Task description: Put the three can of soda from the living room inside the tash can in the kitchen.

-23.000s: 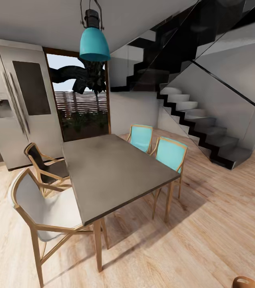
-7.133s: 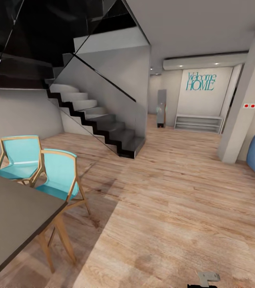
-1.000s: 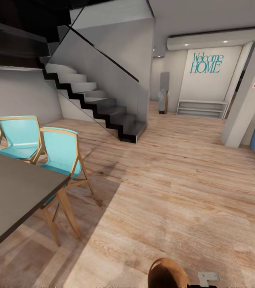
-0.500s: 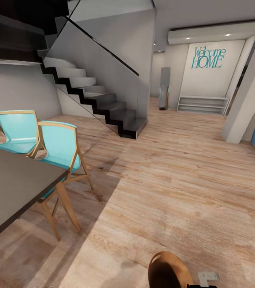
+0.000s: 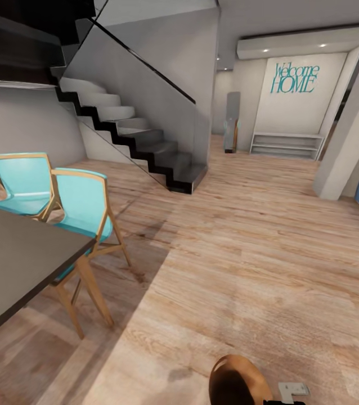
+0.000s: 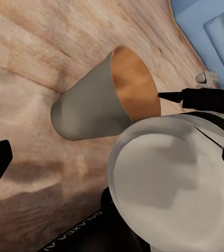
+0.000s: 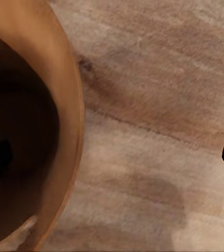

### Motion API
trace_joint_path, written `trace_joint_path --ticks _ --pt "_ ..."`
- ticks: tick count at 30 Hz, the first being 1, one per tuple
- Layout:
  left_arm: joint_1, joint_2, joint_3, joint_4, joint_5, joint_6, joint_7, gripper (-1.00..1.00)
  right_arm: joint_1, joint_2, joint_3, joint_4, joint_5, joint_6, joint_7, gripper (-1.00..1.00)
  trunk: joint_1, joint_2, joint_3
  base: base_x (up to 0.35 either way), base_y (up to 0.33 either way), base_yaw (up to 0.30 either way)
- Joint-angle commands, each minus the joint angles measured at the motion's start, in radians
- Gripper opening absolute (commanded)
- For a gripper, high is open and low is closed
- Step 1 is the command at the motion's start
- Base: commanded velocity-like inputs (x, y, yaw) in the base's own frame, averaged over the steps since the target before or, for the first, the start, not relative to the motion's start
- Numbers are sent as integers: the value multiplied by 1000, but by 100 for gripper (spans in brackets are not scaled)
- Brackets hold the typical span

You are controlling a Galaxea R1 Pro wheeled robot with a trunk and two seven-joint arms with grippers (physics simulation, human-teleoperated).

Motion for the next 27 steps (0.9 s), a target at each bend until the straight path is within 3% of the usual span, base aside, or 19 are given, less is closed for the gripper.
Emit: trace_joint_path --ticks 1,19,27 --pt "0 0 0 0 0 0 0 100 0 0 0 0 0 0 0 100 0 0 0 224 0 0" --pt "0 0 0 0 0 0 0 100 0 0 0 0 0 0 0 100 0 0 0 48 0 0" --pt "0 0 0 0 0 0 0 100 0 0 0 0 0 0 0 100 31 -56 -31 0 0 0"
